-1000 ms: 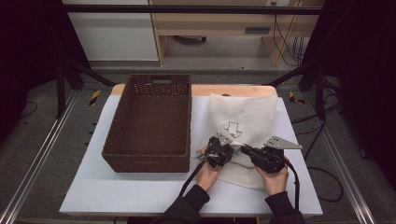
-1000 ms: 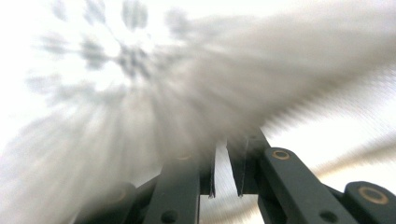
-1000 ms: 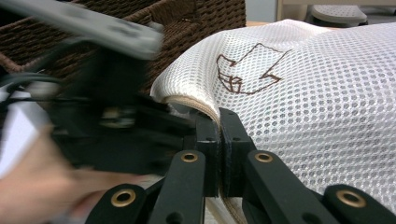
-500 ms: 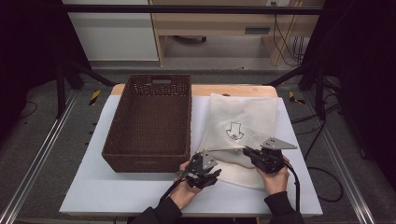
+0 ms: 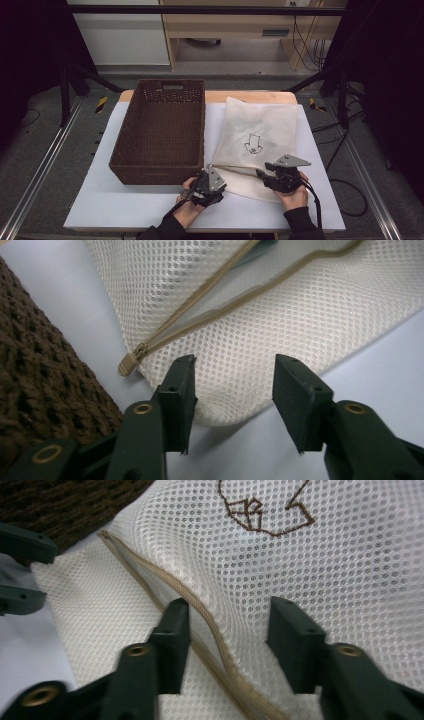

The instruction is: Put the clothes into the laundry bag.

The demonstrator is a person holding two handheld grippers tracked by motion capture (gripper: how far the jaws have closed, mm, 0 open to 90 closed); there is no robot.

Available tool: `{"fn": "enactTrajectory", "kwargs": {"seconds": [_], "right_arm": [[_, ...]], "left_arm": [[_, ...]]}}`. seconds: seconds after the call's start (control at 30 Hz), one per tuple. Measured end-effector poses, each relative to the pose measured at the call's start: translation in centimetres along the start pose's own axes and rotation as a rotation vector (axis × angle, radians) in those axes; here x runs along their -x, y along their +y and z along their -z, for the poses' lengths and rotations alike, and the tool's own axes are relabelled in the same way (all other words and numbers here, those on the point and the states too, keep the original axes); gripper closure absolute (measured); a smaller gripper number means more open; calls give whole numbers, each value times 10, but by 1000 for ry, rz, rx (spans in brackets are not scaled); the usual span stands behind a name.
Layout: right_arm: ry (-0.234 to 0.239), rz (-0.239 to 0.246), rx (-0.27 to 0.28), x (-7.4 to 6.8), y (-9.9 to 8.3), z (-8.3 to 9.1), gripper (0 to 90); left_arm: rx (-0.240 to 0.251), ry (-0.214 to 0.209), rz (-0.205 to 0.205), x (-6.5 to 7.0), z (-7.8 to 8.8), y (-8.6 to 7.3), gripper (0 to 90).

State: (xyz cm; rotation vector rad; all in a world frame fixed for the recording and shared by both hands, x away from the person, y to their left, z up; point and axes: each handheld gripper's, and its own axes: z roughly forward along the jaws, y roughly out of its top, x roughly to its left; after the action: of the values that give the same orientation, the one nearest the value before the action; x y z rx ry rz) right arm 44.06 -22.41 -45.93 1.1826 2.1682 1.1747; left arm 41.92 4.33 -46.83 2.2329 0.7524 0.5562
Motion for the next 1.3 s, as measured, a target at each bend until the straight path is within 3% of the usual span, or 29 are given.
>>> {"fn": "enactTrajectory", "kwargs": {"seconds": [0.13,0.17,0.27,0.33,0.4,0.5,0.57,0.7,0.77,0.93,1.0,1.1,1.2,1.23,1.3], "right_arm": [[-56,-19,25,6,-7,17,336],[-71,-42,24,8,-9,23,316],[-156,-71,-3,15,-21,38,260],[-234,-101,-51,20,-32,48,266],[-230,-165,-101,26,-42,55,335],[-194,-223,-158,31,-50,56,458],[-193,-233,-203,34,-51,52,557],[-207,-231,-219,39,-48,50,662],[-207,-228,-211,43,-48,49,664],[-258,-198,-185,53,-50,48,608],[-286,-172,-178,53,-50,47,574],[-280,-169,-148,52,-50,50,510],[-277,-176,-115,50,-51,54,398],[-268,-188,-116,49,-52,54,398],[-251,-192,-114,51,-53,54,401]], "left_arm": [[-6,-27,7,1,-4,-1,467],[-13,-31,9,1,-6,-2,459],[-30,-49,38,1,-12,-4,467],[-20,-61,52,0,-13,-5,474],[-28,-70,57,-2,-13,-5,490],[-26,-75,68,-2,-12,-5,499],[-24,-76,68,-3,-10,-5,505],[-3,-97,88,-6,-2,-5,508],[6,-86,92,-6,3,-4,497],[19,-71,129,-8,7,-4,463],[7,-30,97,-5,5,-5,459],[-13,-1,88,-1,3,-5,435],[-50,-16,121,-1,-1,-8,422],[-58,-23,141,-2,-4,-10,419],[-51,-3,127,0,-5,-11,433]]}}
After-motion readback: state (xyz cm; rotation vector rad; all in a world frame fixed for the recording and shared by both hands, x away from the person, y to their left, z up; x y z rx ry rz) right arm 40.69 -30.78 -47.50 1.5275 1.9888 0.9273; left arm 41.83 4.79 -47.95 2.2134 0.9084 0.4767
